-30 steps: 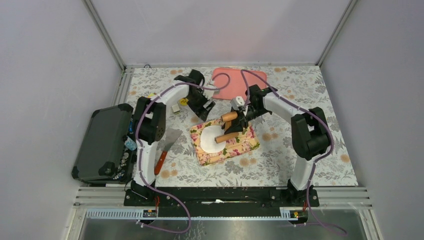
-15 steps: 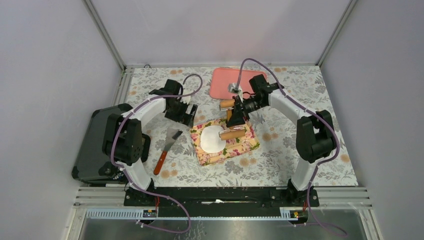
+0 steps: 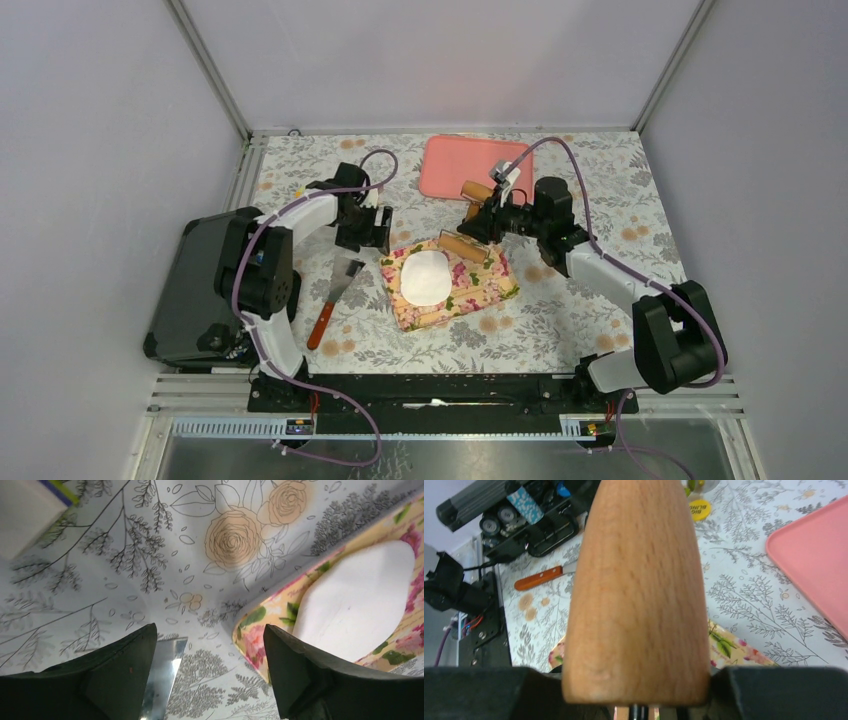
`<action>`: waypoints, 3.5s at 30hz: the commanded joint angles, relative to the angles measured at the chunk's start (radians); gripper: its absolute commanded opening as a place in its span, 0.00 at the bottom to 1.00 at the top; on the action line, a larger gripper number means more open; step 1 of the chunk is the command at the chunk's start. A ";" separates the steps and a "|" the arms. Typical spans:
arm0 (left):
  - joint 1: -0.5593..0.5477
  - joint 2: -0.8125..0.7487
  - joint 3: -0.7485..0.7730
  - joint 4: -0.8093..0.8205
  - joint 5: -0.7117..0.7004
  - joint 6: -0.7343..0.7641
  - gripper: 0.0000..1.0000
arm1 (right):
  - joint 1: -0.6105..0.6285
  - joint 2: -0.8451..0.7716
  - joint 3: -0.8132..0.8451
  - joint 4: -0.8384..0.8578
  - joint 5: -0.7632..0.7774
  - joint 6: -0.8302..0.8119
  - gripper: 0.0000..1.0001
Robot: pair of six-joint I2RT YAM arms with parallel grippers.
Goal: Roll out the dumpling wrappers from the dough
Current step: Flatten out the dough on the work surface.
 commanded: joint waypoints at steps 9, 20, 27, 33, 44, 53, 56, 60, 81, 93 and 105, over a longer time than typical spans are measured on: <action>-0.065 0.073 -0.006 0.056 0.011 -0.096 0.51 | -0.003 -0.014 -0.112 0.450 0.114 0.160 0.00; -0.117 0.186 0.147 -0.010 -0.002 -0.041 0.05 | -0.001 0.009 -0.145 0.562 0.084 0.143 0.00; -0.122 0.364 0.408 -0.139 0.070 0.096 0.00 | -0.002 0.145 -0.102 0.605 0.122 0.191 0.00; -0.140 0.371 0.449 -0.142 0.090 0.254 0.00 | 0.000 0.256 -0.125 0.731 0.299 0.267 0.00; -0.164 0.388 0.494 -0.181 0.086 0.442 0.00 | 0.024 0.383 -0.181 0.839 0.242 0.295 0.00; -0.173 0.444 0.589 -0.237 0.057 0.501 0.00 | 0.027 0.346 -0.210 0.851 0.075 0.310 0.00; -0.181 0.452 0.606 -0.244 0.018 0.527 0.00 | 0.028 0.348 -0.198 0.851 0.035 0.329 0.00; -0.184 0.458 0.610 -0.254 0.014 0.553 0.00 | 0.028 0.378 -0.204 0.829 0.021 0.312 0.00; -0.190 0.453 0.618 -0.254 0.045 0.539 0.00 | 0.083 0.456 -0.262 0.610 0.038 0.069 0.00; -0.189 0.449 0.615 -0.253 0.054 0.530 0.00 | 0.105 0.470 -0.301 0.553 -0.031 0.015 0.00; -0.189 0.442 0.607 -0.253 0.052 0.524 0.00 | 0.130 0.429 -0.310 0.381 -0.083 -0.116 0.00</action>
